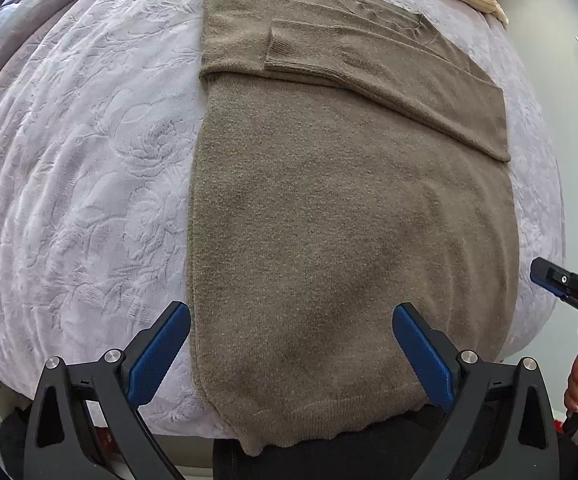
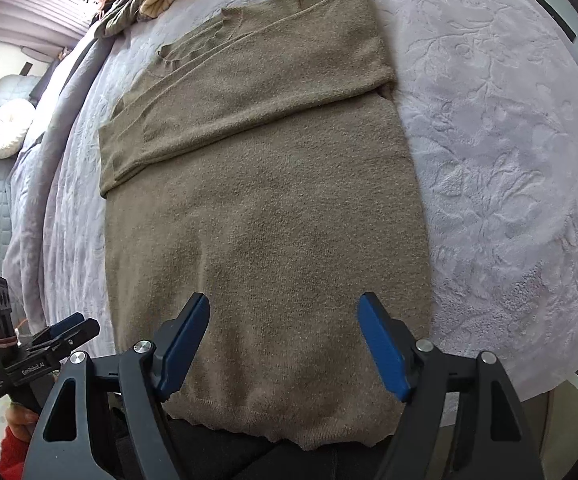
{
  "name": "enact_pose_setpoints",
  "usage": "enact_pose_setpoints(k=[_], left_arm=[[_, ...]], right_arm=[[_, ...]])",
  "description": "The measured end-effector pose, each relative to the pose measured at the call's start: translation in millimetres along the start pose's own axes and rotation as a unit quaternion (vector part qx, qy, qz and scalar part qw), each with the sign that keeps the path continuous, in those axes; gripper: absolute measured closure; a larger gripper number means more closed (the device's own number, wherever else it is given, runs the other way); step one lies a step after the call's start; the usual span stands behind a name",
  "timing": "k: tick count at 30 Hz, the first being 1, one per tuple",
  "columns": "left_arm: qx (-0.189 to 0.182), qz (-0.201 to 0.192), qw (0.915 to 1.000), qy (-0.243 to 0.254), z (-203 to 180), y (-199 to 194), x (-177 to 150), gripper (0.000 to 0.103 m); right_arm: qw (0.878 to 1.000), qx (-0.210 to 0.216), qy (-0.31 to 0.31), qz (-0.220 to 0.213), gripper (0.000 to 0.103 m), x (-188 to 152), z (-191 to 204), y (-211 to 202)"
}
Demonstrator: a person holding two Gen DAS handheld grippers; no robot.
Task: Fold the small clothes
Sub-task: 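Move both open tools to the sweater hem, then grasp the sweater hem with both tools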
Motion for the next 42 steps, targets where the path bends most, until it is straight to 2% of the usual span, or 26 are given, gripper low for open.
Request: enact_pose_setpoints(k=[6,11,16,25,33,38,42], left_arm=[[0.031,-0.028,0.9991,0.004,12,-19,3,0.002],[0.062,-0.035,0.9972,0.022,11,-23,4,0.002],[0.073,-0.035,0.9961,0.034,3,-23,6,0.002],[0.047,0.002,0.9988,0.007,6,0,-8,0.002],[0.049,0.027,0.9984,0.006,7,18,-23,0.002],[0.046,0.042,0.9980,0.008,6,28,-32,0.002],[0.033,0.051,0.9980,0.017,4,39,-45,0.002]], right_arm=[[0.999,-0.010,-0.007,0.035,0.024,-8,0,12],[1.000,0.009,-0.002,0.016,0.024,2,3,7],[1.000,0.018,0.000,0.011,0.024,2,-1,3],[0.999,0.019,0.044,0.025,0.024,-5,-27,12],[0.996,0.009,0.079,0.038,0.024,-10,-56,21],[0.996,0.002,0.076,0.045,0.024,-13,-66,24],[0.997,-0.003,0.050,0.057,0.024,-18,-70,26]])
Point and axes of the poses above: each gripper's, at about its wrist camera, not at the fingertips, and y roughly the way its jaws point, z to its left, x to its top, the point moved 5 cm from there along y, roughly the way its jaws point, and after that the axes turned 13 degrees about y, right-handed, at the moved point
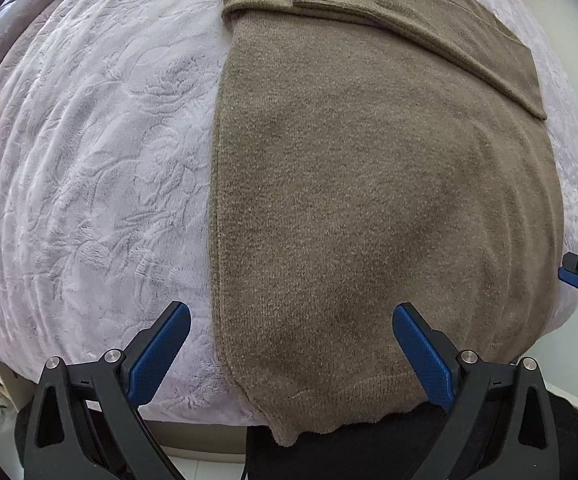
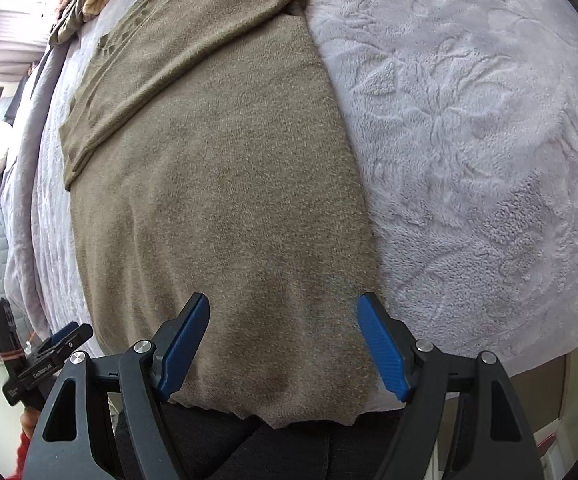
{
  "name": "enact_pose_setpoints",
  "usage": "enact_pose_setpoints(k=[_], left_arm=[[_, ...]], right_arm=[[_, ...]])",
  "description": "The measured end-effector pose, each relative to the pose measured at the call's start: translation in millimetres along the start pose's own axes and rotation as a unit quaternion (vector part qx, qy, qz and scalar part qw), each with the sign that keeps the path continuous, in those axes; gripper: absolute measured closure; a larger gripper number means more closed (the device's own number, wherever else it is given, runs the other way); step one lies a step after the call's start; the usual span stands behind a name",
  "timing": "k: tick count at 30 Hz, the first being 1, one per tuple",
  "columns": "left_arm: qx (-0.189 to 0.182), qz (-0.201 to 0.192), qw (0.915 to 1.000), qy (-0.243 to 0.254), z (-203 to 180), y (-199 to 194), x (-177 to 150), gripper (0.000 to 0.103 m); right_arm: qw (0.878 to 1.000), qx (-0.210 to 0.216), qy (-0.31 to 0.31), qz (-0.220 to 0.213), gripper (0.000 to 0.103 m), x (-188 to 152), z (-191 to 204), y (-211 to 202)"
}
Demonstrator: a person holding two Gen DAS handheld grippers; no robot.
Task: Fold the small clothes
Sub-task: 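Grasp the sweater hem with both tools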
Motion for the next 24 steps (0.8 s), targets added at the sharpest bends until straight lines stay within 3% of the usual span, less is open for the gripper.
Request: enact_pose_setpoints(k=[5,10,15,20,21,22,23,24], left_arm=[[-0.015,0.033,0.9992,0.018,0,22,-31,0.002],[-0.045,0.062,0.9963,0.041,-12,39,-64,0.002],[-0.115,0.065,0.9908,0.030,-29,46,-73,0.002],[-0.125,0.067,0.9899,0.011,-43,54,-71,0.002],[-0.127,0.065,0.9898,0.002,-44,54,-67,0.007],[-0.126,0.061,0.9900,-0.009,-42,53,-65,0.014],[-0.122,0.061,0.9905,-0.016,-34,51,-63,0.032],[-0.126,0.060,0.9900,-0.024,-31,50,-64,0.049]], right_arm=[[0.999,-0.003,-0.027,0.039,0.024,-14,-20,7],[0.995,0.027,-0.034,0.087,0.024,-33,-38,16],[0.987,0.030,-0.058,0.150,0.024,-54,-48,37],[0.979,0.040,-0.079,0.181,0.023,-66,-43,62],[0.979,0.041,-0.077,0.183,0.023,-66,-43,64],[0.979,0.047,-0.071,0.184,0.028,-67,-43,64],[0.980,0.053,-0.065,0.182,0.037,-67,-43,61],[0.980,0.058,-0.059,0.178,0.071,-67,-45,59]])
Point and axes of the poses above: each gripper's, at about its wrist camera, not at the fingertips, and y roughly the way its jaws point, z to its left, x to its top, the point moved 5 cm from there along y, roughly the way its jaws point, and after that the axes turned 13 degrees about y, right-handed, at the moved point
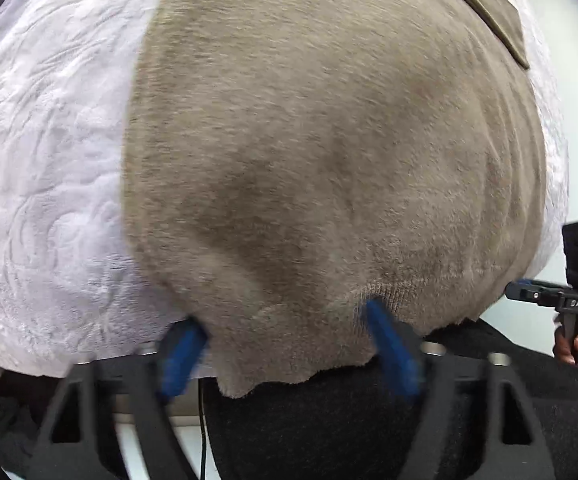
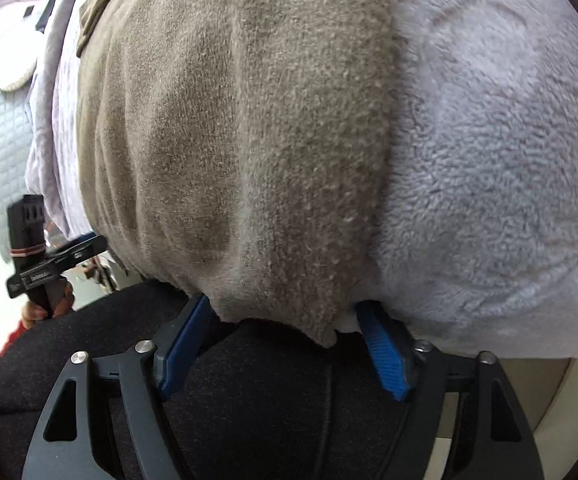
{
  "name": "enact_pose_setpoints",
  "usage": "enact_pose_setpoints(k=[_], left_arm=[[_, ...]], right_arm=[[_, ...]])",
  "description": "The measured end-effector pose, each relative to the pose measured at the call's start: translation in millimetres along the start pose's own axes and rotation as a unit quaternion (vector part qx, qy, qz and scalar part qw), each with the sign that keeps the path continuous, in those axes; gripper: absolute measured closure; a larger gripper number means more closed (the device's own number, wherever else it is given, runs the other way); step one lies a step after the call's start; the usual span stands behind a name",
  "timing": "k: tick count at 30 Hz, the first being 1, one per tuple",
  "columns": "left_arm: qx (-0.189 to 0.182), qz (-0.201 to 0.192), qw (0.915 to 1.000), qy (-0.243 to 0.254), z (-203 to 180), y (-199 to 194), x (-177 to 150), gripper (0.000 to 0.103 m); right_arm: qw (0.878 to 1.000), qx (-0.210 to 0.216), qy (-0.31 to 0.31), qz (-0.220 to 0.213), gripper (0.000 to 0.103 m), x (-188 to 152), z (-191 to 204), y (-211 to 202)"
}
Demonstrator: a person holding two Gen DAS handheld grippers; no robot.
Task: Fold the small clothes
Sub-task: 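Grasp the sweater hem with both tools, then lift the held hem with both tools and fold it toward the collar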
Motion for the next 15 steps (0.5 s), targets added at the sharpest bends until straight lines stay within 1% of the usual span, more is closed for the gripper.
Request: enact_pose_setpoints(k=[1,2,3,6,9,11,14,15], left_arm=[[-0.019,-0.006,0.9998,-0.005,2,-4,1,0.061],[-0.042,-0.012,0.9990,-0.012,2,-6,5,0.085],[-0.067,-0.016,0.9974,-0.020,2,-10,6,0.090],[-0.096,-0.039,0.9945,-0.015,-6,-27,12,0.090],[-0.130,-0.072,0.9888,-0.014,-16,-51,24,0.090],[-0.138,-0.093,0.9860,-0.007,-24,-65,34,0.090],[-0.141,-0.124,0.9822,0.005,-27,-82,48,0.090],[-0.141,-0.134,0.9808,0.008,-17,-95,59,0.090]], right_arm=[[1.000,0.014,0.007,-0.003,0.086,-1,-1,-4],[0.999,0.031,0.010,-0.006,0.087,-2,0,-8],[0.999,0.050,0.010,-0.009,0.091,-4,3,-13],[0.994,0.108,0.009,-0.019,0.092,-7,14,-29],[0.984,0.172,0.012,-0.038,0.092,-3,32,-51],[0.975,0.214,0.014,-0.054,0.092,2,43,-66],[0.962,0.262,0.013,-0.075,0.092,12,58,-88],[0.957,0.279,0.013,-0.084,0.092,17,64,-96]])
Point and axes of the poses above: each gripper's, at about its wrist camera, not at the fingertips, and y roughly the way its jaws point, z to its left, x to its top, the point moved 5 cm from there along y, roughly the way its jaws point, and after that the axes turned 13 degrees about y, right-handed, at the moved point
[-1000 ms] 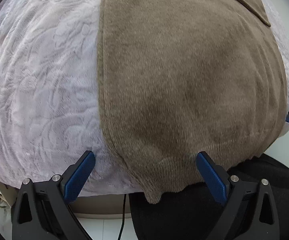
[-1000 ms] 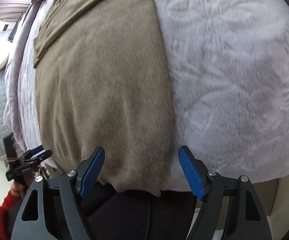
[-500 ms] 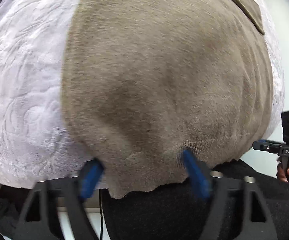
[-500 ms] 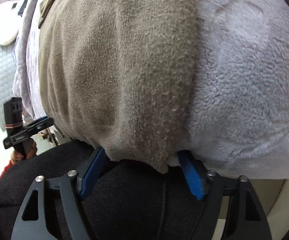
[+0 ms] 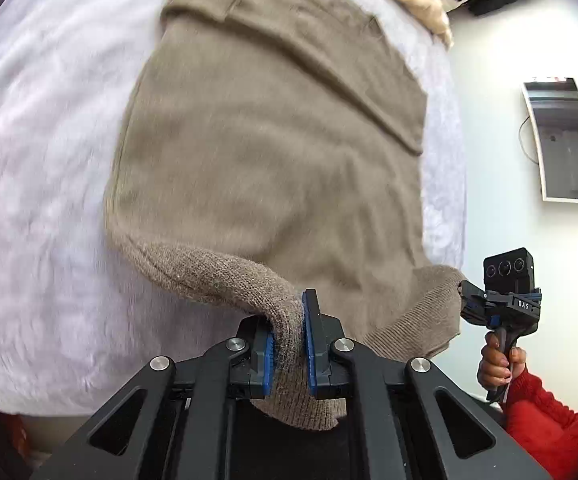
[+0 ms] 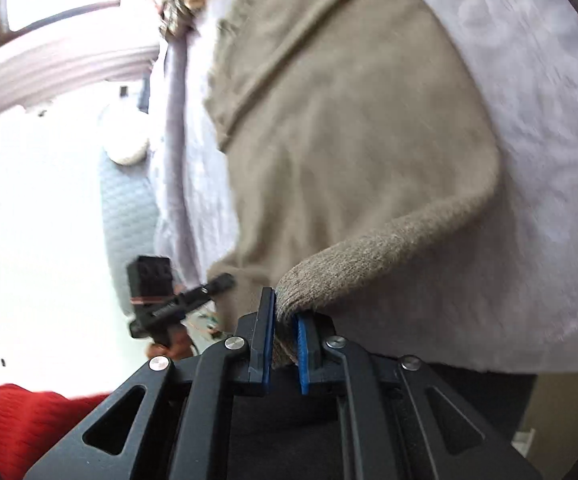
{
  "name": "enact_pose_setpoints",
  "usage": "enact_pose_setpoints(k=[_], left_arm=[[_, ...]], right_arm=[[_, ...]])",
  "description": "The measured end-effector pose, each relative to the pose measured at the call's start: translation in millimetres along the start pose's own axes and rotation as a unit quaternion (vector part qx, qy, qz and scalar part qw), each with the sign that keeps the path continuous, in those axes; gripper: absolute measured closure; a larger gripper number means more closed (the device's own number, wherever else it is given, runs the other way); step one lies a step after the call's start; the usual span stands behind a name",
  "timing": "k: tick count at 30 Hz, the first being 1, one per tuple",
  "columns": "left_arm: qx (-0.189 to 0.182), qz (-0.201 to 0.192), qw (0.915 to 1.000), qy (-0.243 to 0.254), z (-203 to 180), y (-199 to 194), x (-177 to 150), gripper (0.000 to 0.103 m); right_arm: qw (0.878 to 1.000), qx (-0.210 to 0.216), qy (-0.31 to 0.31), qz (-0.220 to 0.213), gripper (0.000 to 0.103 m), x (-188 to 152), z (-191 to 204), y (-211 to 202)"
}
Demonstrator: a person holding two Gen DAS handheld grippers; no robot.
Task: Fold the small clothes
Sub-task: 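Lift the held hem with both tools and fold it toward the collar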
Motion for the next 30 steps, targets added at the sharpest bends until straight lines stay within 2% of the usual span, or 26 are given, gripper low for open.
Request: enact_pose_setpoints(k=[8,15,22,27,30], left_arm=[[0.001,-0.079,0.9964,0.029,8,-53,74,0.090],[0.017,-0.124,0.9900,0.064,-1,-64,160,0.090],[0.057,-0.141,0.9849,0.082,6,-40,246,0.090],[0.098,-0.117,0.9872,0.045,51,2,277,0.090],[0.109,-0.107,0.9881,0.023,71,19,284,0.089]], right_arm=[[0.992,0.110,-0.017,-0.056,0.092,53,61,-24],[0.984,0.144,-0.034,-0.094,0.092,124,125,-22],[0.982,0.138,-0.025,-0.128,0.092,208,145,-12],[0.985,0.087,0.030,-0.144,0.092,254,103,7],[0.983,0.079,0.061,-0.153,0.092,273,81,18]])
Point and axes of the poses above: each gripper's, at about its wrist camera, not at the fingertips, and y roughly the way its jaws point, z to its left, x to its top, the point moved 5 cm from there along y, roughly the way its jaws point, and after that the axes turned 13 degrees about y, right-handed, at the moved point
